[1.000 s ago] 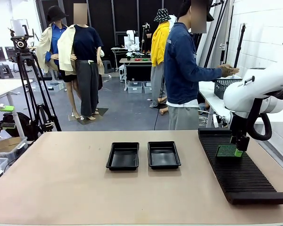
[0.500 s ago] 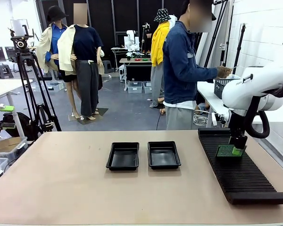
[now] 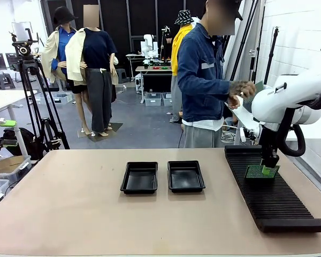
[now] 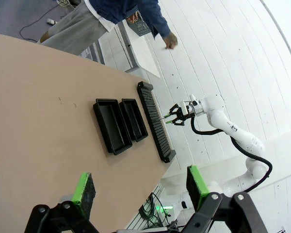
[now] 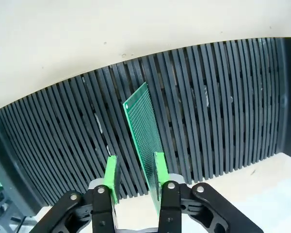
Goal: Inspect and transfer BCBs to ESD trays.
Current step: Pick up the Blank PCB from the PCB Rack and place it in the left ESD tray.
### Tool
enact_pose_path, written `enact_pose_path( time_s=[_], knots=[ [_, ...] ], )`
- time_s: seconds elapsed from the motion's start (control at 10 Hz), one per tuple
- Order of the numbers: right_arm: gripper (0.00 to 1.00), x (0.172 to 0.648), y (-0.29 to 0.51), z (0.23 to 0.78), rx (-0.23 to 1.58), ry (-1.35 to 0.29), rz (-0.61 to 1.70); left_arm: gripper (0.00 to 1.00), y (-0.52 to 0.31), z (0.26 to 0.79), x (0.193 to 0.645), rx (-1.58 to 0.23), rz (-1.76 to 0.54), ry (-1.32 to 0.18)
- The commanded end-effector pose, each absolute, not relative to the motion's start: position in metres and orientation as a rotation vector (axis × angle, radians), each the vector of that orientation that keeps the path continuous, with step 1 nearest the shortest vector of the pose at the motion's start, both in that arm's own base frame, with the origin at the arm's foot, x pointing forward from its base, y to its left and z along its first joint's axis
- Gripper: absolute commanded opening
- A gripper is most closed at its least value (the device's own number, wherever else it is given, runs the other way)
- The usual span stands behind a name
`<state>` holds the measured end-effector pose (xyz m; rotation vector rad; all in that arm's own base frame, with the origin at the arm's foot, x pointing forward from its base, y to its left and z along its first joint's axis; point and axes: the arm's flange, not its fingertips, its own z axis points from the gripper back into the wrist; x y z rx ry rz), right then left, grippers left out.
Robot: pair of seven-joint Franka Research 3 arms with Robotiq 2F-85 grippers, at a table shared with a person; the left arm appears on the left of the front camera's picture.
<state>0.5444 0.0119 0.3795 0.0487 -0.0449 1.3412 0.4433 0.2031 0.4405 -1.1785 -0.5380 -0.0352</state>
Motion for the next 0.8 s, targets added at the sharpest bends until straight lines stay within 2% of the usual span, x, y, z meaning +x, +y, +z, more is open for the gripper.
enact_pose_path(
  time_s=[0.0, 0.4, 0.7],
  knots=[
    [0.35, 0.549, 0.014, 0.382, 0.070, -0.054, 1.324, 1.00, 0.204, 0.442, 0.443, -1.178, -0.035, -0.543],
    [0.27, 0.548, 0.015, 0.383, 0.092, -0.031, 1.291, 1.00, 0.204, 0.442, 0.443, -1.178, -0.035, -0.543],
    [0.87, 0.538, 0.016, 0.394, 0.063, -0.051, 1.315, 1.00, 0.204, 0.442, 0.443, -1.178, -0.035, -0.543]
  ],
)
